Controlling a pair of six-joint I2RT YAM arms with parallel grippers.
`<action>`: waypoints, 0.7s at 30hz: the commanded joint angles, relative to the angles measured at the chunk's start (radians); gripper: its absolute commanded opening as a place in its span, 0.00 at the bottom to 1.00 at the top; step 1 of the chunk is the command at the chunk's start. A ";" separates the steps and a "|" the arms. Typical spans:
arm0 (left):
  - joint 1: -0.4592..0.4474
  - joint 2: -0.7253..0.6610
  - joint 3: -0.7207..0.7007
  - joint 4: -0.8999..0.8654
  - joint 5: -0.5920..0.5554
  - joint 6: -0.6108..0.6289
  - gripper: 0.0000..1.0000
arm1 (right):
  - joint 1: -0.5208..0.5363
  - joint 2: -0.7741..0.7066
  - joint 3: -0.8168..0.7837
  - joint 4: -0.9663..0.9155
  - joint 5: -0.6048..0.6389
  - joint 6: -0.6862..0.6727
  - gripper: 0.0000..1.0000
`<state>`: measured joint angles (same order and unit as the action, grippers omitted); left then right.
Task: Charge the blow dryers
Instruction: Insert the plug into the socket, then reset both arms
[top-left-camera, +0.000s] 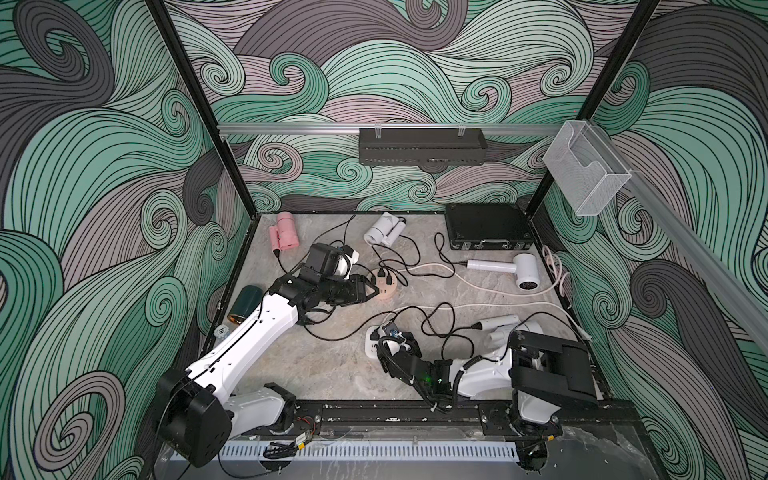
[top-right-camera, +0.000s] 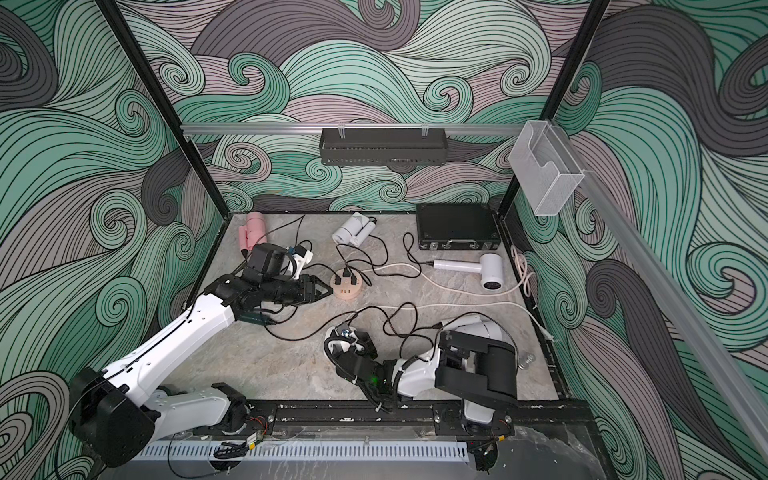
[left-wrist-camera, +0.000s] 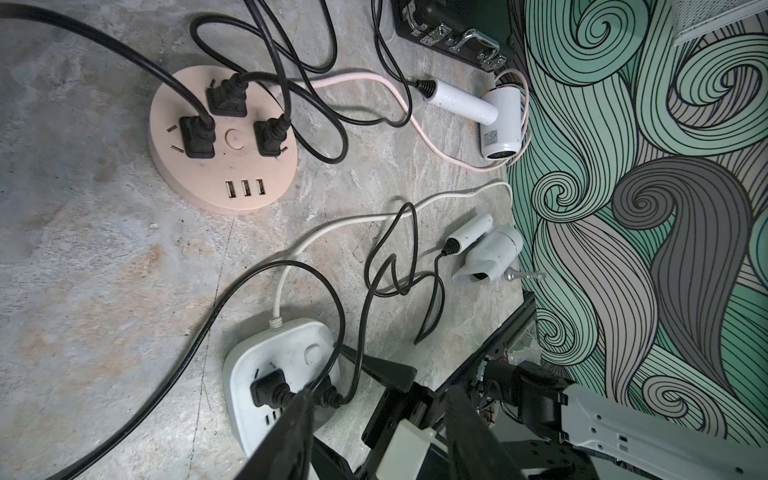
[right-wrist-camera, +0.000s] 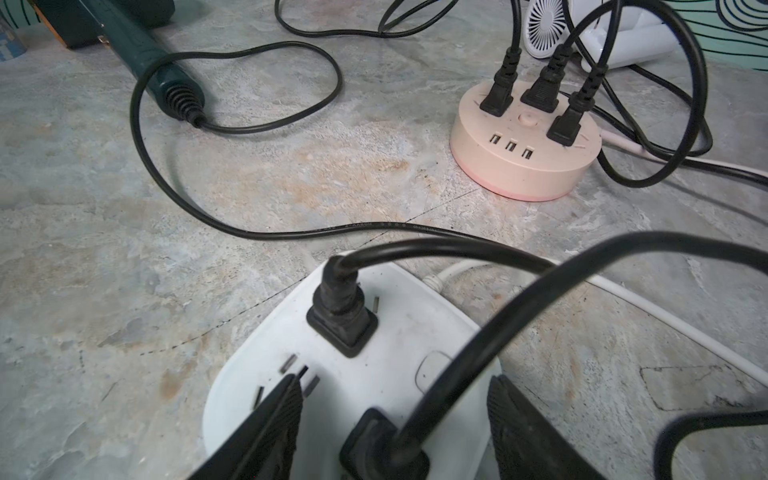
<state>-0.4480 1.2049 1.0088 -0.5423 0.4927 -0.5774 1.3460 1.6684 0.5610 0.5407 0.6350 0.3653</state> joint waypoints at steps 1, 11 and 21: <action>0.036 0.000 0.043 -0.071 0.033 0.004 0.52 | 0.008 -0.063 0.074 -0.155 -0.017 -0.028 0.71; 0.135 0.037 0.090 -0.111 0.068 0.028 0.59 | 0.026 -0.336 0.206 -0.600 0.019 -0.017 0.72; 0.225 0.089 0.152 -0.164 -0.104 0.037 0.63 | -0.378 -0.489 0.410 -0.837 -0.348 -0.140 0.78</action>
<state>-0.2394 1.2861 1.1141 -0.6758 0.4644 -0.5514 1.0611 1.1950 0.9508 -0.1993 0.4480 0.2859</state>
